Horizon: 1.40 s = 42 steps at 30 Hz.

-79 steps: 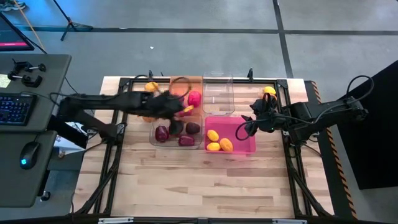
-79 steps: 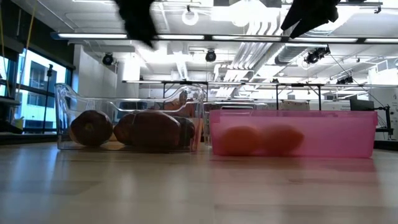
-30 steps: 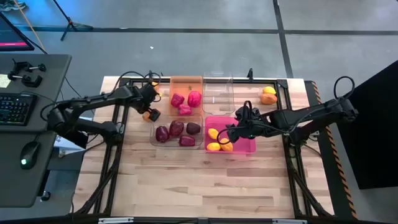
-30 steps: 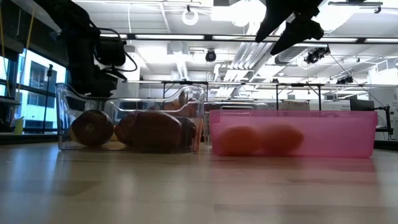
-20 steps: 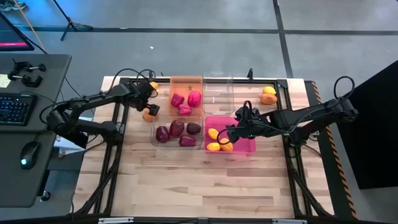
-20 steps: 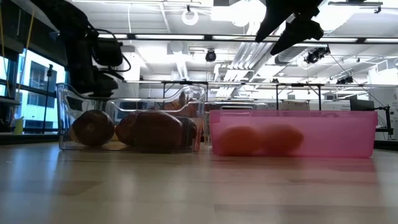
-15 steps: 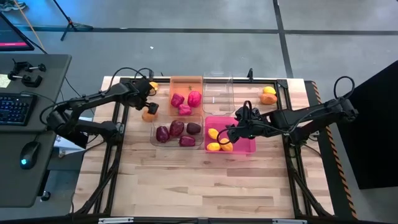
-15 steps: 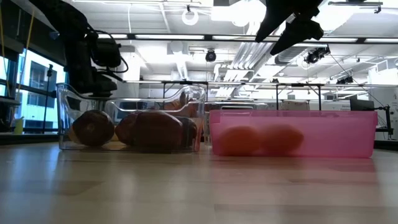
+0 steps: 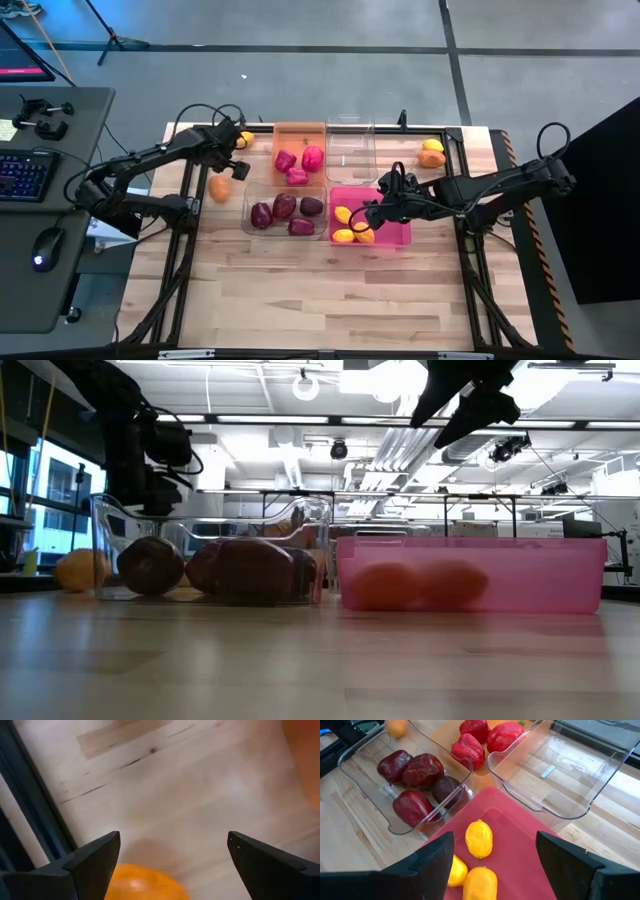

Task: Sort produce into baskets
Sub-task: Put the potato into the top transparent bin

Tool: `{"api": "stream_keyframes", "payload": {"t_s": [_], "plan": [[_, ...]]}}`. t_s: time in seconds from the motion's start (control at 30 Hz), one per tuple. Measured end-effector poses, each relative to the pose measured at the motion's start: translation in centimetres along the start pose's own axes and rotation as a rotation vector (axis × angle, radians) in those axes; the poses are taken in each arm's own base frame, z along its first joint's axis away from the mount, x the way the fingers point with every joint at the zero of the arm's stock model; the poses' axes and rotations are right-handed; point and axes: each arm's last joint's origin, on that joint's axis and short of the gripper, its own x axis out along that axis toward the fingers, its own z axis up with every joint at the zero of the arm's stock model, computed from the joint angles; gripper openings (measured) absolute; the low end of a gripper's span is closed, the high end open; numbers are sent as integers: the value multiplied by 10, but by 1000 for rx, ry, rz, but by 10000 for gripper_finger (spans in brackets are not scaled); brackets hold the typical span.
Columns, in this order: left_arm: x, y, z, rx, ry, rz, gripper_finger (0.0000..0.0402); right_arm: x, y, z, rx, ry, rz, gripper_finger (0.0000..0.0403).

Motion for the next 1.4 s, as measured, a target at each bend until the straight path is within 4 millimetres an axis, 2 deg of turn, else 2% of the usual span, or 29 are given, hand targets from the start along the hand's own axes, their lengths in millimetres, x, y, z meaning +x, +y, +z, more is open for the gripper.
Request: {"api": "stream_keyframes", "payload": {"t_s": [0.2, 0.33, 0.47, 0.6, 0.7, 0.83, 1.0, 1.07, 1.2, 1.3, 1.4], "plan": [[-8, -2, -7, -11, 70, 15, 355, 0, 0, 0, -1, 0, 0, 271], [-18, -5, -14, 5, 46, 23, 355, 0, 0, 0, -15, -1, -1, 271], [-35, -8, -27, 149, 1, -7, 355, 0, 0, 0, -27, -13, -11, 271], [-44, -6, -45, 262, 70, 22, 355, 0, 0, 0, -27, -15, -13, 271], [-46, -2, -52, 147, 113, 92, 355, 0, 0, 0, -27, -15, -13, 271], [-49, -2, -51, 7, 61, 83, 355, 0, 0, 0, -25, -16, -13, 271], [-48, -2, -50, -57, 43, 122, 355, 0, 0, 1, -26, -16, -13, 271], [-43, 0, -53, -102, 35, 148, 355, 0, 0, 1, -23, -16, -13, 271], [-22, 3, -65, -153, 71, 182, 355, 0, 0, 1, -10, -17, -14, 271], [-22, -2, -54, -216, -27, 138, 355, 0, -1, 1, -9, -19, -17, 271], [-21, -3, -55, -264, -5, 113, 355, 1, -1, 2, 0, -21, -23, 271]]}}
